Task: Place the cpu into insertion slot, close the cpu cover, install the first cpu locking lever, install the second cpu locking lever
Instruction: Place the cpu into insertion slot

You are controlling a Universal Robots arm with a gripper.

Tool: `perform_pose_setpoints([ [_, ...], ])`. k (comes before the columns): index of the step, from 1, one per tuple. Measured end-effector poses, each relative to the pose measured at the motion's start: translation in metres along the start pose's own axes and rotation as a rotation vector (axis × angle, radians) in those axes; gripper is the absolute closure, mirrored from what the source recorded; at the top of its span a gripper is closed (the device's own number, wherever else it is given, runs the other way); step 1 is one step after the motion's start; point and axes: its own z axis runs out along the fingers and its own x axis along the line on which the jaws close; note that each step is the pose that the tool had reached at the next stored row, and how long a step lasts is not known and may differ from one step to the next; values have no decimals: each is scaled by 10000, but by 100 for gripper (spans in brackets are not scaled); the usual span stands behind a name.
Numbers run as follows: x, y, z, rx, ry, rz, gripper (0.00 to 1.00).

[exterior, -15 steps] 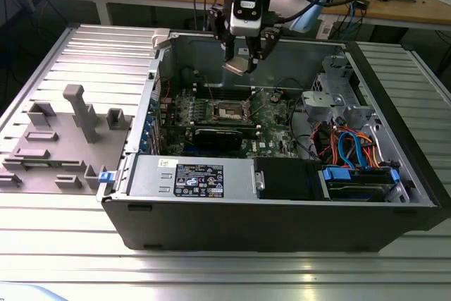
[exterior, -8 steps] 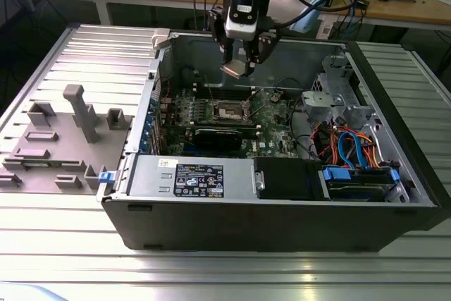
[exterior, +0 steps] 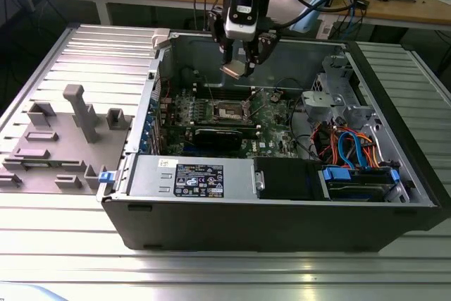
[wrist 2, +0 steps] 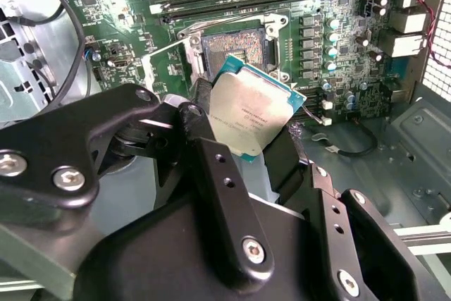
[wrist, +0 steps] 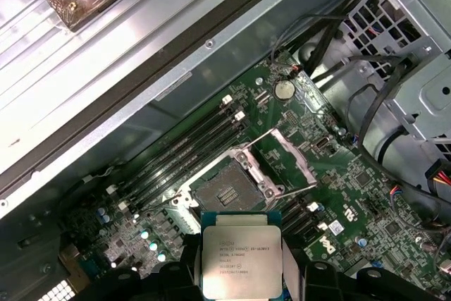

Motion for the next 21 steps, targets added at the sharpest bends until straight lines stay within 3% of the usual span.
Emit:
perform_pose_setpoints([
  [16,2,-2,1,1,-3,24,46],
  [21,1,-3,45,-37,-57,636,46],
])
